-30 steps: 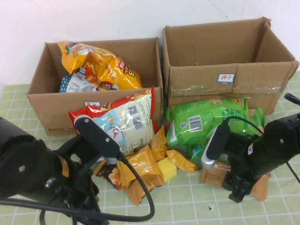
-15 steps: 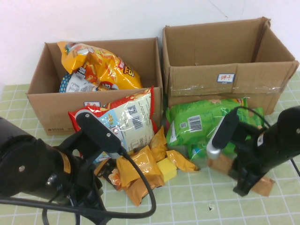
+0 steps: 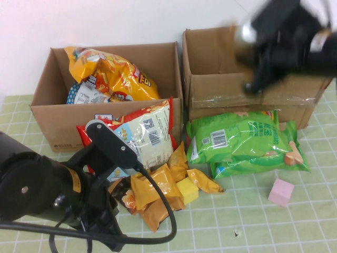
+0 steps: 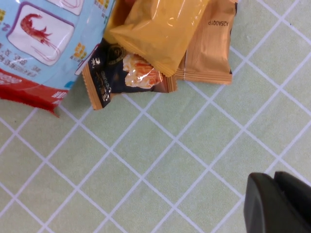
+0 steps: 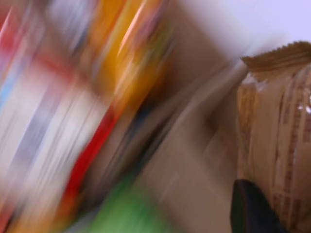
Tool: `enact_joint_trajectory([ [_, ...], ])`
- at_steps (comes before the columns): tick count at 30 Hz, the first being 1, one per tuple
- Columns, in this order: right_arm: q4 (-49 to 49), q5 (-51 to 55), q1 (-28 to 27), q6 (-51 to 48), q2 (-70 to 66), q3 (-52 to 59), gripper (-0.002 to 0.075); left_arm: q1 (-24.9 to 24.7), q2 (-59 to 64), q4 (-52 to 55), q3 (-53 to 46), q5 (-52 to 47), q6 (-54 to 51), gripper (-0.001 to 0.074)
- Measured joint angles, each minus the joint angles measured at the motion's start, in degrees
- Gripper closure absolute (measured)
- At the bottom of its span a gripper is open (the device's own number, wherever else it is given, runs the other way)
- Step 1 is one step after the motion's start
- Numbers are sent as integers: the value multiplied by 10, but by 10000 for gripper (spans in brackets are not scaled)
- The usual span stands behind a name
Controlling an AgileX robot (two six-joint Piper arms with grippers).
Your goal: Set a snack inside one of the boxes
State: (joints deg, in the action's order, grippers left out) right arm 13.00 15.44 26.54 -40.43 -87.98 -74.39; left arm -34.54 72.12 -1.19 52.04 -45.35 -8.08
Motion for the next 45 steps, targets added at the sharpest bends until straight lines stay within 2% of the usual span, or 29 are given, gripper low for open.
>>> enact_joint_trajectory([
  [5, 87, -301, 0, 1, -38, -22, 581, 0, 0, 0, 0, 17, 13, 735],
  [7, 109, -386, 0, 11, -68, -24, 581, 0, 0, 0, 0, 27, 17, 736],
  [9, 137, -410, 0, 28, -102, -38, 581, 0, 0, 0, 0, 35, 20, 736],
  [13, 235, -397, 0, 53, -180, -88, 553, 0, 0, 0, 0, 44, 25, 736],
  [17, 340, -329, -7, 52, -236, -164, 435, 0, 0, 1, 0, 44, 31, 736],
  [20, 393, -254, -23, 47, -255, -219, 390, 0, 0, 1, 0, 45, 32, 736],
  [24, 417, -163, -47, 46, -257, -259, 384, 0, -3, 12, 0, 58, 48, 736],
  [27, 418, -73, -67, 45, -241, -266, 418, 0, -18, 43, 0, 71, 74, 736],
  [30, 385, 27, -86, 37, -216, -268, 536, 0, -52, 122, 0, 78, 131, 736],
  [32, 320, 89, -92, 24, -194, -268, 636, 0, -83, 203, -1, 78, 184, 736],
  [34, 237, 136, -94, 26, -172, -268, 678, 0, -111, 283, -1, 76, 238, 736],
  [37, 78, 189, -94, 107, -136, -268, 707, 0, -167, 387, -1, 68, 348, 736],
  [41, -93, 237, -96, 314, -89, -268, 716, 0, -236, 433, -1, 59, 410, 736],
  [45, -160, 261, -96, 432, -36, -249, 717, 0, -289, 414, -1, 34, 416, 736],
])
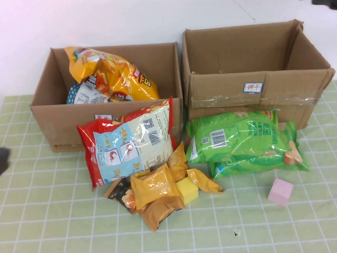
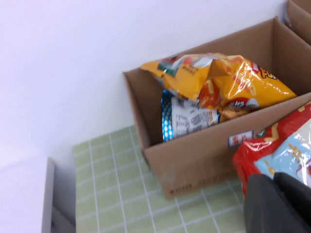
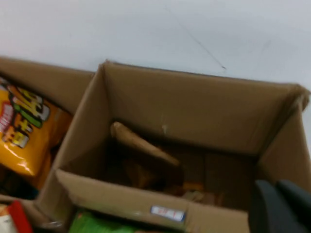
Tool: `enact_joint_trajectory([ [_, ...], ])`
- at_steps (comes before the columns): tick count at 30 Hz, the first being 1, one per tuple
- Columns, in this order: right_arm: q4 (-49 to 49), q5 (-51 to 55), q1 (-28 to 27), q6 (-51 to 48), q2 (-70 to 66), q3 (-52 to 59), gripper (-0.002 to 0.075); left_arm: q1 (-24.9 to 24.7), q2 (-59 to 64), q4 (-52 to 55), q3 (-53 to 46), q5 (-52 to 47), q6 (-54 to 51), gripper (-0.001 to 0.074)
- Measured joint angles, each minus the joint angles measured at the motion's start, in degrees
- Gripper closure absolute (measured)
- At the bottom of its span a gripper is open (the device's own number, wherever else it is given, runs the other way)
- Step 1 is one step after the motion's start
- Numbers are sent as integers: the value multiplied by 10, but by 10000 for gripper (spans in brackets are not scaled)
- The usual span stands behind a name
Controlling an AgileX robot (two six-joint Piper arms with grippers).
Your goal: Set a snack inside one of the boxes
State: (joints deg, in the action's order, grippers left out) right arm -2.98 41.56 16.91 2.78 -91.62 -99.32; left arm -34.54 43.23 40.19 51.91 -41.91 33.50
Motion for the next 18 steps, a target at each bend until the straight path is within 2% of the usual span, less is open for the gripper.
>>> enact_joint_trajectory([
  [7, 30, -70, 0, 37, 108, 190, 717, 0, -95, -14, -55, -40, 0, 736],
  [13, 41, -165, 0, 29, 230, 405, 717, 0, -199, -17, -160, -35, 4, 736],
  [18, 43, -181, 0, 8, 346, 552, 718, 0, -273, -20, -238, -28, 5, 736],
])
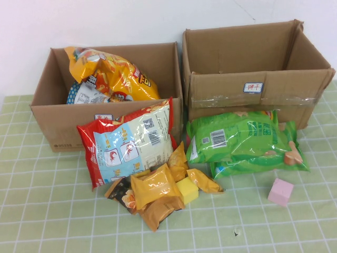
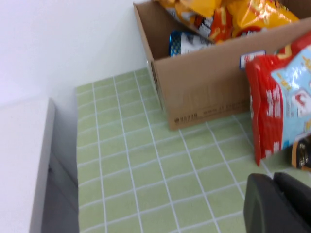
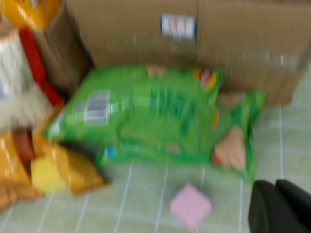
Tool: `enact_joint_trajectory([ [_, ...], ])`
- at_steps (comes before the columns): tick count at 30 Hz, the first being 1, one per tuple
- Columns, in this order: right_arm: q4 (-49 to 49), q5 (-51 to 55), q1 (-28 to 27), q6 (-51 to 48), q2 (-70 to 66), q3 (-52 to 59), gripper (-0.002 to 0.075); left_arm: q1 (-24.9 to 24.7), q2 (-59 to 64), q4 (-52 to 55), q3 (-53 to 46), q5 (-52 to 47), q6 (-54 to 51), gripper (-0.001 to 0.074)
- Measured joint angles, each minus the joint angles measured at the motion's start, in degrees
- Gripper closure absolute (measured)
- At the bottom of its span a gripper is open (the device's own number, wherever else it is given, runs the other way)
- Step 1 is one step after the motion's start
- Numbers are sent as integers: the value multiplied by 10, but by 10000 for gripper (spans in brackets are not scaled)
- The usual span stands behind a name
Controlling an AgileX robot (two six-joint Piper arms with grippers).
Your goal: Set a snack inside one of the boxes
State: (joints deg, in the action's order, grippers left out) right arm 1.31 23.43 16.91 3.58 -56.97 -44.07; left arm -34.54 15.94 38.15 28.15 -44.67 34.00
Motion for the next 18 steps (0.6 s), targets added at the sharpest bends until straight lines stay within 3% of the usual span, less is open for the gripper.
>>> enact_joint_trajectory([
  [11, 16, 80, 0, -9, 313, 162, 718, 0, -65, 24, -105, 86, 0, 736],
  [18, 19, 98, 0, -13, 400, 206, 719, 0, -65, 51, -115, 106, 0, 736],
])
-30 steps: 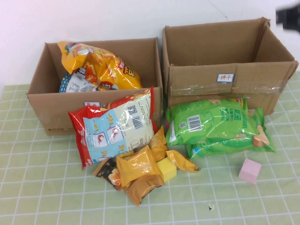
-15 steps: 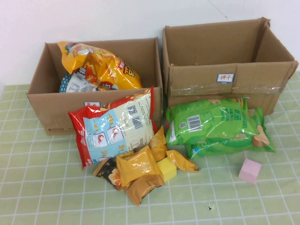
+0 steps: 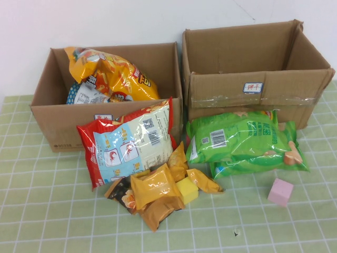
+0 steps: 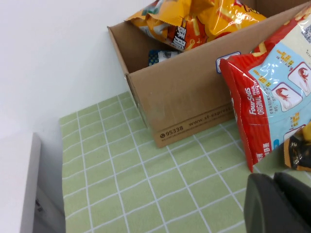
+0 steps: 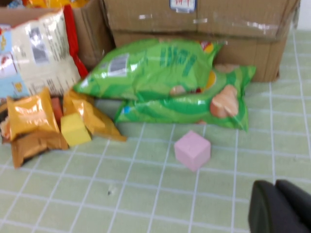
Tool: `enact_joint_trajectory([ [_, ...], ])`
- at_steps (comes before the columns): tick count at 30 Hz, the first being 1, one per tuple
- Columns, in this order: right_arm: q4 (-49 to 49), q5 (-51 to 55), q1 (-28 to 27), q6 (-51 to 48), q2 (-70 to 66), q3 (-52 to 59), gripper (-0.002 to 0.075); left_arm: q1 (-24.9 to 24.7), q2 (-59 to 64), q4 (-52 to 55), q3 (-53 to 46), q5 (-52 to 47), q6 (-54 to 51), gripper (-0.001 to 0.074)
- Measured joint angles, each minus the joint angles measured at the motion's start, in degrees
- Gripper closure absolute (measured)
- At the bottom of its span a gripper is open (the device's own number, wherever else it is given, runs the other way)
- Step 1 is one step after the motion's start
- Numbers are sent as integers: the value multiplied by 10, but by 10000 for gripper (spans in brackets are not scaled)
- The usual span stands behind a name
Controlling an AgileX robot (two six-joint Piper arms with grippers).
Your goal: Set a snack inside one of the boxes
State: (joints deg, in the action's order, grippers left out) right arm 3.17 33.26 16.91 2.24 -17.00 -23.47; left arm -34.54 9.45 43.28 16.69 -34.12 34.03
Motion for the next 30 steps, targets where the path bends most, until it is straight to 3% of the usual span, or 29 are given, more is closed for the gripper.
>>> enact_joint_trajectory([
  [20, 1, 34, 0, -1, 2, 44, 722, 9, -7, -8, -28, 9, 1, 736],
  [26, 1, 36, 0, -1, 2, 44, 723, 119, -27, -142, -57, 7, -23, 736],
  [28, 1, 36, 0, -1, 2, 44, 723, 169, -38, -204, -74, 29, -95, 736],
  [30, 3, 36, 0, -1, 2, 44, 724, 238, -48, -317, -105, 97, -246, 736],
])
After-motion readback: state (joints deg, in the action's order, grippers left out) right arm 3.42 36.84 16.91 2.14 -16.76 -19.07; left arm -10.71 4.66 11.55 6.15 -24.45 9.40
